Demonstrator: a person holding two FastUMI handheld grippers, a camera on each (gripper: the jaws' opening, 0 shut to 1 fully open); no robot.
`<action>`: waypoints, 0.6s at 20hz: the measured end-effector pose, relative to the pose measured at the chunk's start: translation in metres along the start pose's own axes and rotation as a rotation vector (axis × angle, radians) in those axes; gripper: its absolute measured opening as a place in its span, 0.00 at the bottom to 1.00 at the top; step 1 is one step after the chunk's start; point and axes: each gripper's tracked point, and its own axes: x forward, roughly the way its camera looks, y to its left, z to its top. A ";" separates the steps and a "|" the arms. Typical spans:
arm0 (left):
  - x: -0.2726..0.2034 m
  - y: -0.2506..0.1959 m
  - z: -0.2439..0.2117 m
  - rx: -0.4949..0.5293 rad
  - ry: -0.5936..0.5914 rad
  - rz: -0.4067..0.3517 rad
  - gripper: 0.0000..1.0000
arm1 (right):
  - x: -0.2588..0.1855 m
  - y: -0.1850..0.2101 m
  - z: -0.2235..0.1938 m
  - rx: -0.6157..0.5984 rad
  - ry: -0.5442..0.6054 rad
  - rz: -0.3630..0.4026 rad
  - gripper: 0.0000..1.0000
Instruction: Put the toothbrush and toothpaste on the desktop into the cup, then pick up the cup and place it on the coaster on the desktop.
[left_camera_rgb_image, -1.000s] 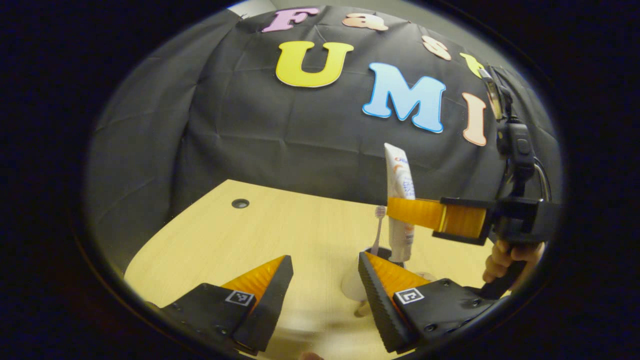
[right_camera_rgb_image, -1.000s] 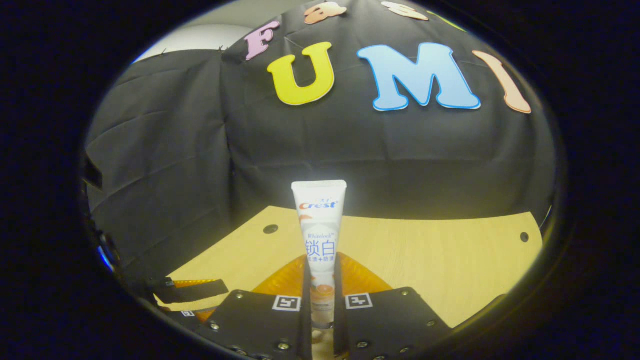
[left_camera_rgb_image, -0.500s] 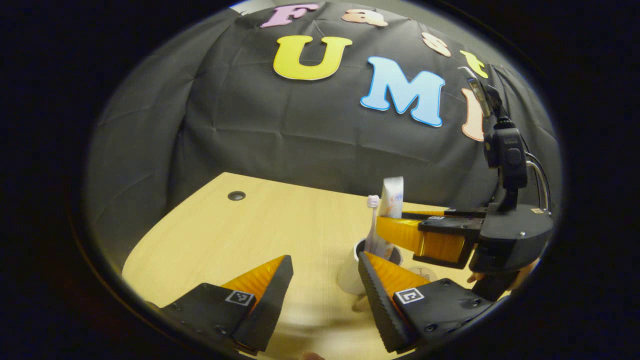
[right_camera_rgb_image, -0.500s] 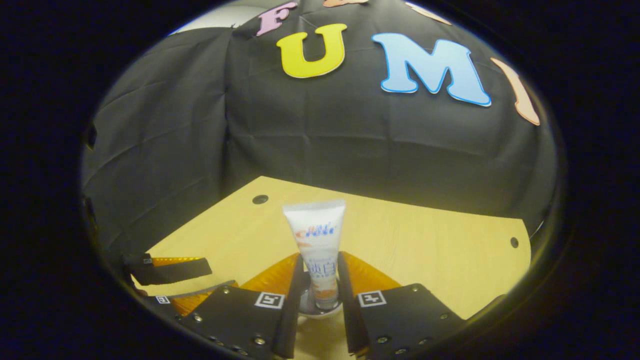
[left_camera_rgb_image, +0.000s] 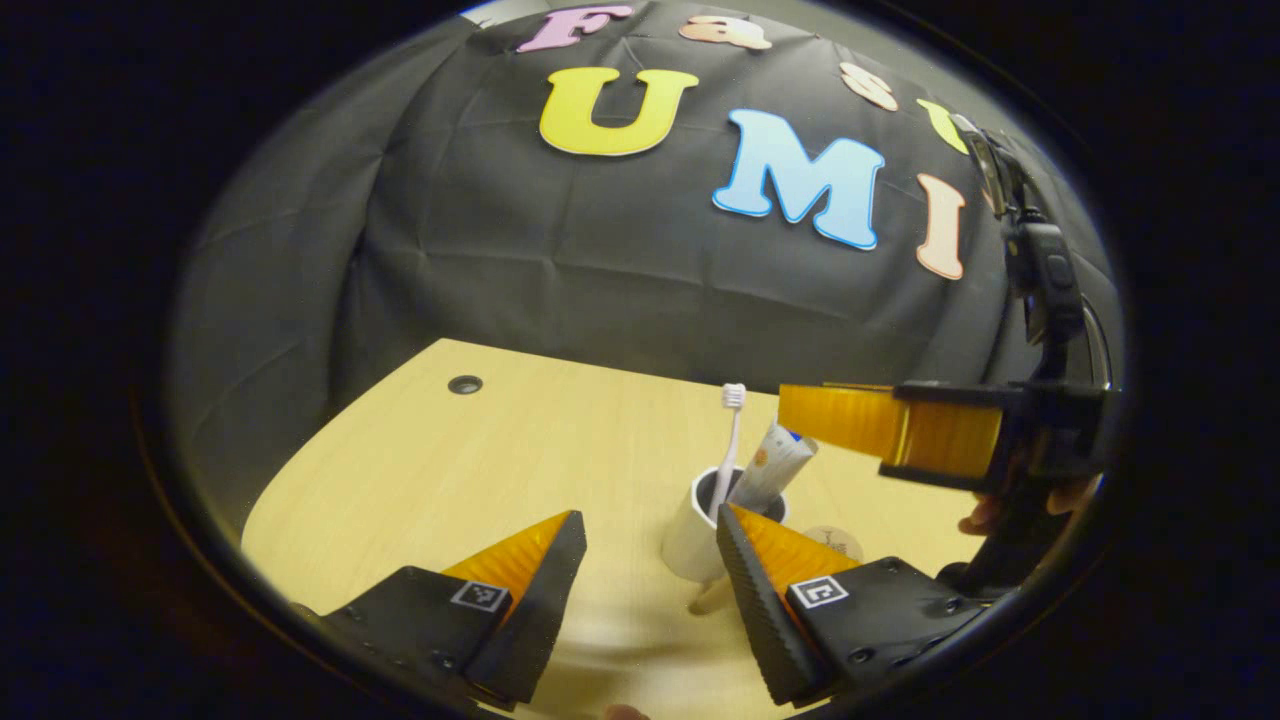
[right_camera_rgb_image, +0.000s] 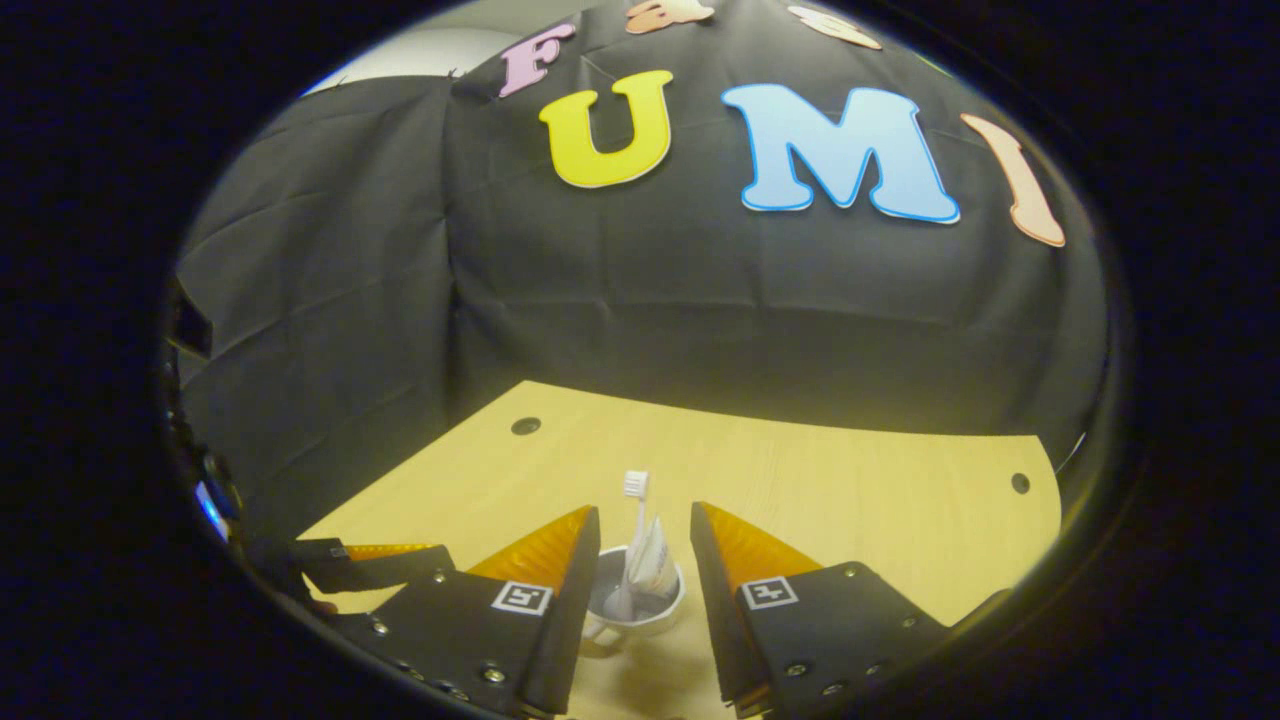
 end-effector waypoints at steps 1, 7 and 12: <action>0.001 -0.004 0.000 0.007 0.005 -0.007 0.87 | -0.008 -0.003 0.005 -0.001 -0.017 -0.005 0.50; 0.009 -0.033 -0.011 0.064 0.065 -0.047 0.87 | -0.055 -0.032 0.017 -0.027 -0.076 -0.092 0.49; 0.027 -0.055 -0.032 0.143 0.187 -0.077 0.87 | -0.085 -0.068 0.001 -0.007 -0.043 -0.187 0.53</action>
